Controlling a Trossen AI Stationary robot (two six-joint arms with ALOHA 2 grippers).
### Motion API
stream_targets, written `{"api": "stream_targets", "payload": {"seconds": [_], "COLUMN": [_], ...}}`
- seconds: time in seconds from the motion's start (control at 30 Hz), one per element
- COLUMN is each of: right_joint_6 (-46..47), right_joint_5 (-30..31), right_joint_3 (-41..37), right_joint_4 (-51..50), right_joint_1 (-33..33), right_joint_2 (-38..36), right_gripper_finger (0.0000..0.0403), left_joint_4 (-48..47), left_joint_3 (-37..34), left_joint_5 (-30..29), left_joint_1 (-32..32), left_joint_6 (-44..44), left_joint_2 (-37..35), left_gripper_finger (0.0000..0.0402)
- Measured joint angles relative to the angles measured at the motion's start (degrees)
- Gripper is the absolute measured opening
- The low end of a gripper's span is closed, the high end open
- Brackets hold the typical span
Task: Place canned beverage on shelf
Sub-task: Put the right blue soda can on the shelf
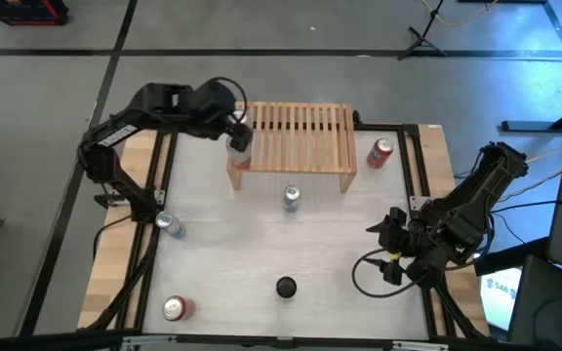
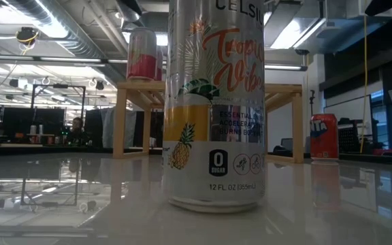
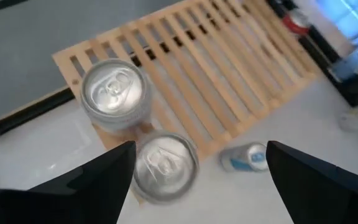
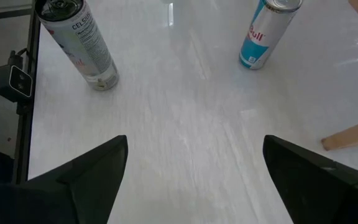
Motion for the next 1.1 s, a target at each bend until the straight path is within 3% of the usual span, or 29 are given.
{"api": "stream_targets", "payload": {"seconds": [0.37, 0.57, 0.83, 1.1], "right_joint_6": [1.5, 0.7, -6.4, -11.7], "right_joint_5": [-5.2, -2.2, -1.7, -10.7], "right_joint_3": [0.0, 0.0, 0.0, 0.0], "right_joint_4": [1.7, 6.5, 20.2, 30.3], "right_joint_1": [0.0, -1.0, -10.1, -21.2], "right_joint_2": [0.0, 0.2, 1.5, 5.6], "right_gripper_finger": [0.0363, 0.0363, 0.0363, 0.0363], "left_joint_4": [-0.1, -0.8, -0.5, 1.5], "left_joint_3": [0.1, -2.7, -10.7, -26.3], "left_joint_5": [-0.2, -2.7, -8.1, -18.3], "left_joint_1": [-19.8, -29.3, -39.2, -47.1], "left_joint_6": [0.3, -3.8, -5.8, -11.9], "left_joint_2": [-1.6, -1.2, -1.3, -10.1], "left_gripper_finger": [0.0349, 0.0349, 0.0349, 0.0349]}}
